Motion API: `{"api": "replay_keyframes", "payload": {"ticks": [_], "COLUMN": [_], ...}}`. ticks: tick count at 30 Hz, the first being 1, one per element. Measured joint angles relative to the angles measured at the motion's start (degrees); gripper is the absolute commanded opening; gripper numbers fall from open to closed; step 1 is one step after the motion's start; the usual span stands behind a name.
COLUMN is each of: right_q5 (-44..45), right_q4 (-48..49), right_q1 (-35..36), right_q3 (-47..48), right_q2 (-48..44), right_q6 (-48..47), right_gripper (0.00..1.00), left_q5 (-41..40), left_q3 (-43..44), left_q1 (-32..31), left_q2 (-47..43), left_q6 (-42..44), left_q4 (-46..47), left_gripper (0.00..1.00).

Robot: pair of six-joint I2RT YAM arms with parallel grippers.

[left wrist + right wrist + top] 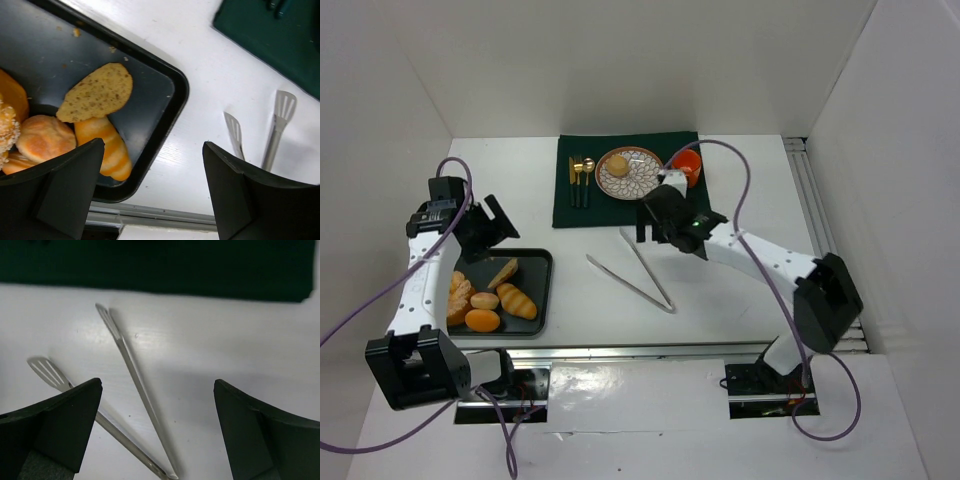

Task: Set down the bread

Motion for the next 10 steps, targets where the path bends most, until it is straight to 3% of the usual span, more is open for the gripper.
{"api": "replay_keyframes", "payload": {"ticks": [5,10], "right_q5": [9.51,13.6], "right_q4": [0.02,-0.11], "right_q1": [-2.93,-5.99], "right_q3": [-1.57,-10.54], "right_q2": [-11.3,-19.12], "right_q6": [2.89,6.36], "right_gripper": [1.0,1.0], "left_q5": [2.6,4.74], "left_q3": [0.33,1.31], "left_q1": [0.0,0.0], "left_q2": [-1.16,-1.27], "left_q6": [1.09,1.29], "left_q4": [0.33,0.52], "left_gripper": [0.93,0.93]}}
